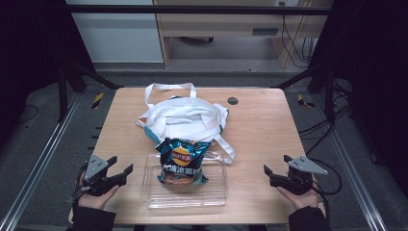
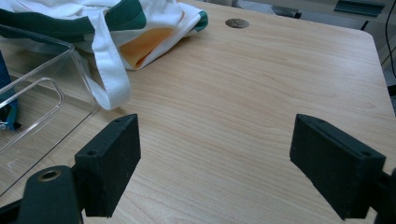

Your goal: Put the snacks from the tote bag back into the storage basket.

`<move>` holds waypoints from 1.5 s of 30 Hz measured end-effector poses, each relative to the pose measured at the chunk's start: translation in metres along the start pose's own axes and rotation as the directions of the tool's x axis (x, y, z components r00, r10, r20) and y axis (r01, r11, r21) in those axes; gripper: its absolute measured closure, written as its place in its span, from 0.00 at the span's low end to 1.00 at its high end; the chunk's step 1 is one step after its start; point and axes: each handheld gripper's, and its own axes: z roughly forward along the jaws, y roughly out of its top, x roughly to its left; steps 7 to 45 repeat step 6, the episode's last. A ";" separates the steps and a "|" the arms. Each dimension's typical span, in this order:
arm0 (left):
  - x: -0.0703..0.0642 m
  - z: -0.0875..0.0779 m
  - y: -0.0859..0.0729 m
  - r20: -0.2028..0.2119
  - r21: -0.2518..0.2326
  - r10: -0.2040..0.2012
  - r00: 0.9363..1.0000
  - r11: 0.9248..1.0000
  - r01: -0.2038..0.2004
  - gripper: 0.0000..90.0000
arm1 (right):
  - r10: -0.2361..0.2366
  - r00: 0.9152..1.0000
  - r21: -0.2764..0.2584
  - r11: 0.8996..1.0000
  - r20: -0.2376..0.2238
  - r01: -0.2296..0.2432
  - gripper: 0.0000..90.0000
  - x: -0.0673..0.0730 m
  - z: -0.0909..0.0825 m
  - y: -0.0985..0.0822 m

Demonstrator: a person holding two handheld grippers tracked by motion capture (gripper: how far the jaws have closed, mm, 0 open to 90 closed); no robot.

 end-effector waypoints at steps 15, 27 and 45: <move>0.003 0.004 -0.005 -0.003 0.018 0.004 1.000 1.000 -0.004 0.34 | 0.001 1.000 0.007 1.000 0.004 -0.001 0.18 -0.001 0.000 -0.001; 0.003 0.004 -0.005 -0.003 0.018 0.004 1.000 1.000 -0.004 0.34 | 0.001 1.000 0.007 1.000 0.004 -0.001 0.18 -0.001 0.000 -0.001; 0.003 0.004 -0.005 -0.003 0.018 0.004 1.000 1.000 -0.004 0.34 | 0.001 1.000 0.007 1.000 0.004 -0.001 0.18 -0.001 0.000 -0.001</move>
